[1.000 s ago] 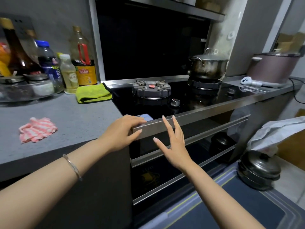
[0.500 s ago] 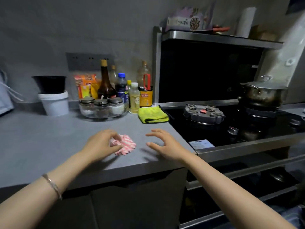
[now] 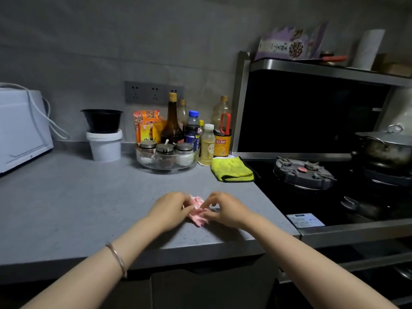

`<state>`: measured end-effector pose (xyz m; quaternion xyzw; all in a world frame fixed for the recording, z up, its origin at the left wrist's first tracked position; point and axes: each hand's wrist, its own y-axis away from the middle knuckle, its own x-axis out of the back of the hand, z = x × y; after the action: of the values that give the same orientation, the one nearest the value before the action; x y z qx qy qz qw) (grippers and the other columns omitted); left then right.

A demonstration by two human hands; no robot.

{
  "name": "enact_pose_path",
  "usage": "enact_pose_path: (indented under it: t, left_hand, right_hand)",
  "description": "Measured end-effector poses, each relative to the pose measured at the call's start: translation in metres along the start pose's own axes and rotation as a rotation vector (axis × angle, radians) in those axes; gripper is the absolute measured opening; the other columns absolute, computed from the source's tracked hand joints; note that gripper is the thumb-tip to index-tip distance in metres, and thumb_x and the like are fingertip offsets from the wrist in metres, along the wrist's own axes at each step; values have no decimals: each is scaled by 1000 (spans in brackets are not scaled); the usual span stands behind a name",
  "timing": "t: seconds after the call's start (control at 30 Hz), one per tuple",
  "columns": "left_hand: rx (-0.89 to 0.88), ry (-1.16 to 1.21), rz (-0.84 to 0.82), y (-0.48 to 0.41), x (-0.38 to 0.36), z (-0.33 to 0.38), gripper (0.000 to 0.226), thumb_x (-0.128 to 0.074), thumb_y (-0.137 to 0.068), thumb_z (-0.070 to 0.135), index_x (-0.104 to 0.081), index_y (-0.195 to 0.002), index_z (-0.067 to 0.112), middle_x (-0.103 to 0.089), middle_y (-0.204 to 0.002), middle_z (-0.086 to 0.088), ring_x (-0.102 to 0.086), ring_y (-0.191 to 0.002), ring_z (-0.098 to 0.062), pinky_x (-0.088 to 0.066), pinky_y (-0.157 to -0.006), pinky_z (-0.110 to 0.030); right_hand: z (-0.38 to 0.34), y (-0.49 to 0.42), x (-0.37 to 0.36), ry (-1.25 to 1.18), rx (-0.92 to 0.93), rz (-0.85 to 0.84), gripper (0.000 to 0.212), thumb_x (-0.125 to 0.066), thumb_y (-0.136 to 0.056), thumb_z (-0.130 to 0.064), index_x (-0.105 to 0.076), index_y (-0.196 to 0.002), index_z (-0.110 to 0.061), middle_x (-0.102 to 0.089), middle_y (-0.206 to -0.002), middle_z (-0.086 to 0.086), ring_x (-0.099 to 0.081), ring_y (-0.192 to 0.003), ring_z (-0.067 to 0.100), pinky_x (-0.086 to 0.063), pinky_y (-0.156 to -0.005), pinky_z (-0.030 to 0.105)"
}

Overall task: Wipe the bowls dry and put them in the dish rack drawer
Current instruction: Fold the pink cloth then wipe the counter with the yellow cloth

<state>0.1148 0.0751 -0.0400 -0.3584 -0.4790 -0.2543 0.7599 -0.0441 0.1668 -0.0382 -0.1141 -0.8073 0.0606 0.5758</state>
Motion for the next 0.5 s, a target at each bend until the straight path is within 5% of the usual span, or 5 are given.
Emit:
enact_pose_path:
  t: [0.2,0.3,0.4,0.5]
  left_hand:
    - [85,607,93,-18,26,-2,11,-49,-97,16,-56,-89,18,-64,-87,-2,-62,-84,-18,-53,-83,-36]
    - [231,932,63,-28,40,9,19,-41,-99,12,-51,-84,16,-53,-74,-3,-51,-68,-15,-49,-66,-31]
    - [197,930,-17,-32,61,17,9,-49,-96,17,-57,-92,14,-60,-83,-7,-54,-71,-15,-42,-63,-26]
    - [-19,837,-247,-32,80,12,24,-68,-86,21,-63,-105,8,-69,-96,-5,-65,-86,-14,-53,-78,-28]
  right_hand:
    - [-5,-22,17,-438,-104,212,12,-65,-89,-21,-69,-79,-15,-65,-74,-4,-55,-70,10,-46,-71,31]
    - [-17,-27,44,-647,-112,196,15,-58,-94,-18,-58,-81,-11,-57,-65,-2,-51,-60,12,-44,-59,25]
    - [-29,-26,73,-761,-104,109,17,-51,-98,-22,-53,-86,-10,-53,-63,0,-49,-51,11,-43,-47,21]
    - [-30,-24,99,-799,-130,9,19,-50,-97,-28,-54,-87,-12,-57,-74,3,-55,-63,13,-48,-60,25]
